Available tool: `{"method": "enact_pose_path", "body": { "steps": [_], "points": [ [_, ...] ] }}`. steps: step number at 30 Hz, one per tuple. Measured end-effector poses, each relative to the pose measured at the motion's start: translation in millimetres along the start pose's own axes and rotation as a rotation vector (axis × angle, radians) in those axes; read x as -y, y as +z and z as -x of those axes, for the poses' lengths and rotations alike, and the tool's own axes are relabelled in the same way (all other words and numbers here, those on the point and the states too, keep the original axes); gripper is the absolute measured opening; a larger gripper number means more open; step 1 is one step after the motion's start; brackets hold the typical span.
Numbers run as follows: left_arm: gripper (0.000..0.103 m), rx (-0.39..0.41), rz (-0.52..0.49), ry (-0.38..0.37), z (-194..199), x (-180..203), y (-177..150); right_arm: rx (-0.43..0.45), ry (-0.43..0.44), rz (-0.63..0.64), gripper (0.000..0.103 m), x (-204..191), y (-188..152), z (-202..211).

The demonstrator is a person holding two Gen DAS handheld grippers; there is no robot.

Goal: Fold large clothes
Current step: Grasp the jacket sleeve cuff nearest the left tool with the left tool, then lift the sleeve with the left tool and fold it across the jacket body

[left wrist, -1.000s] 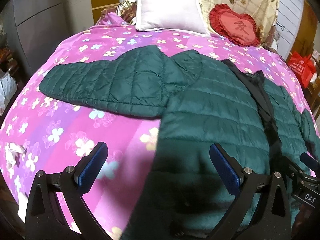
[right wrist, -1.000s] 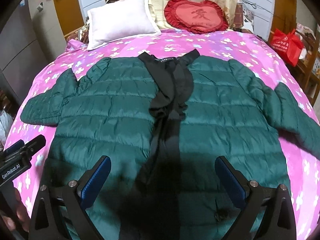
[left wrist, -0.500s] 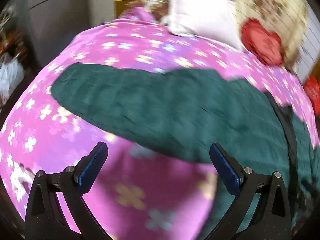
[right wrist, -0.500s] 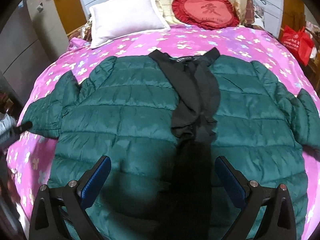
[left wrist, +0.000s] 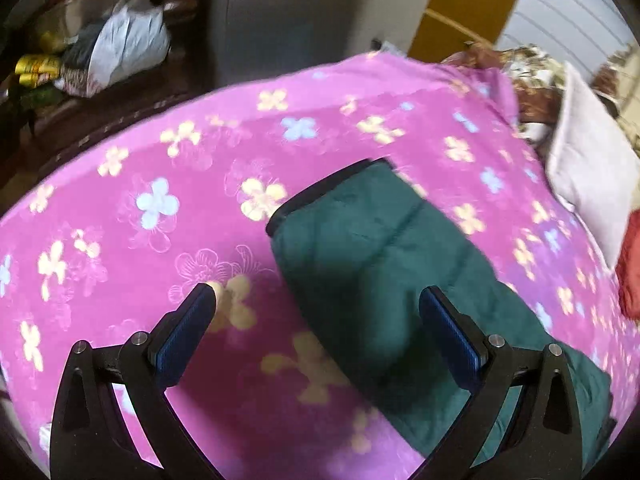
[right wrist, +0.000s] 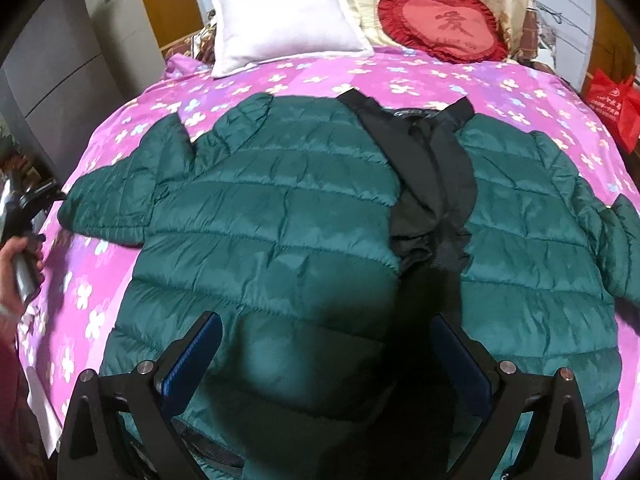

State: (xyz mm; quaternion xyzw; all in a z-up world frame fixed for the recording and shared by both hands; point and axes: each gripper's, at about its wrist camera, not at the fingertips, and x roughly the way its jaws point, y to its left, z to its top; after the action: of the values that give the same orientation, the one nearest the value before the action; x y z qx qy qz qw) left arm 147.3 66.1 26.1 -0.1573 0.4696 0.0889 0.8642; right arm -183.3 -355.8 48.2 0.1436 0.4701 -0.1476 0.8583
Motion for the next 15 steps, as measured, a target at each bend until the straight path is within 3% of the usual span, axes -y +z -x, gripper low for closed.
{"method": "enact_pose_path", "body": {
  "steps": [3, 6, 9, 11, 12, 14, 15],
  "points": [
    [0.102, -0.029, 0.048, 0.007, -16, -5, 2, 0.002, -0.004, 0.014, 0.103, -5, -1, 0],
    [0.102, -0.008, 0.025, -0.011, -19, 2, 5, -0.001, -0.006, 0.023, 0.103, -7, -1, -1],
    [0.076, 0.020, -0.027, -0.052, -19, 10, 6, -0.010, -0.002, 0.019, 0.103, -7, -1, -3],
    [0.038, 0.004, -0.073, -0.057, -20, 17, 7, -0.019, 0.004, 0.014, 0.103, -6, -3, -3],
    [0.027, -0.015, -0.075, -0.080, -21, 19, 8, -0.021, 0.005, 0.014, 0.103, -6, -4, -3],
    [0.016, -0.053, -0.069, -0.128, -16, 21, 9, -0.022, 0.002, 0.016, 0.103, -6, -5, -2],
    [0.015, -0.053, -0.074, -0.139, -12, 22, 9, -0.021, 0.000, 0.017, 0.103, -5, -6, -1]
  ]
}}
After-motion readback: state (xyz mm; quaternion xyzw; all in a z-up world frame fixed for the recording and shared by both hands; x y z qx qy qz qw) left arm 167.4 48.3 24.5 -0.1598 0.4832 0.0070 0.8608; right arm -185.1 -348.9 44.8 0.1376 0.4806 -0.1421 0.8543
